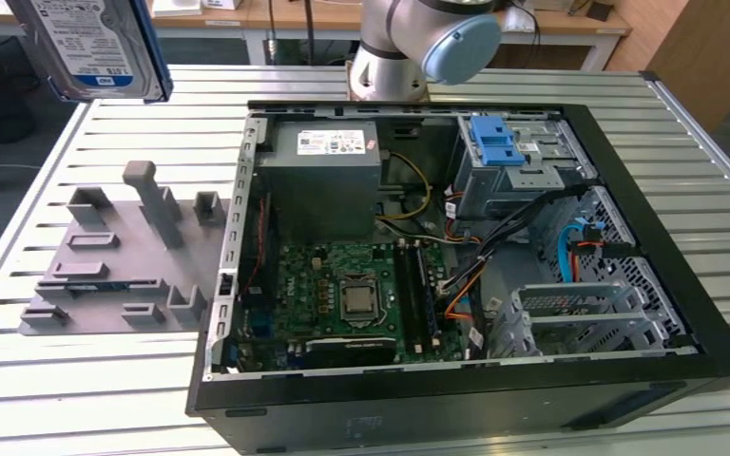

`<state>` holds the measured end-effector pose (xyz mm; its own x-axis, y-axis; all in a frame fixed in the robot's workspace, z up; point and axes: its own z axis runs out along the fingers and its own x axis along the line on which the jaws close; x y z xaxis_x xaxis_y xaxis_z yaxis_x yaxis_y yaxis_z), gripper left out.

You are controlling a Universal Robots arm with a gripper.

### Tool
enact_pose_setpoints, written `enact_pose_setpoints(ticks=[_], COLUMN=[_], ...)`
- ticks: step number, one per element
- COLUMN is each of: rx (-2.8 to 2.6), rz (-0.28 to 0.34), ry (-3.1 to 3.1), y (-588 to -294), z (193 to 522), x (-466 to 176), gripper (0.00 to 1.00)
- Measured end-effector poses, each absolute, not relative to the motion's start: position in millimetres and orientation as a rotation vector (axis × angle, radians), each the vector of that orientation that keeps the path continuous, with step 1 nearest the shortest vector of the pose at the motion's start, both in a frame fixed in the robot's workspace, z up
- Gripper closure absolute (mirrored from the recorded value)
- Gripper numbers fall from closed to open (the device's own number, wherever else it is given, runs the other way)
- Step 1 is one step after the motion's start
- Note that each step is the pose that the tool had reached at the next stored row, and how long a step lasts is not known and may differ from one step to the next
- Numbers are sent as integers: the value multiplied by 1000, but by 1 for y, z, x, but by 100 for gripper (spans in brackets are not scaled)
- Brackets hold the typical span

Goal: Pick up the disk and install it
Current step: 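Pick up the disk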

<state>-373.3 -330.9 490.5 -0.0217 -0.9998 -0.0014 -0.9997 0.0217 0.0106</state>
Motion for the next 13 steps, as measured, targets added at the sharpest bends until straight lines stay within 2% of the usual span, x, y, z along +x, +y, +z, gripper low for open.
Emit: enact_pose_setpoints(ticks=[13], rx=[2193], rz=[-13], ry=[-2241], y=[-331], z=[491], x=[-360], gripper=[64])
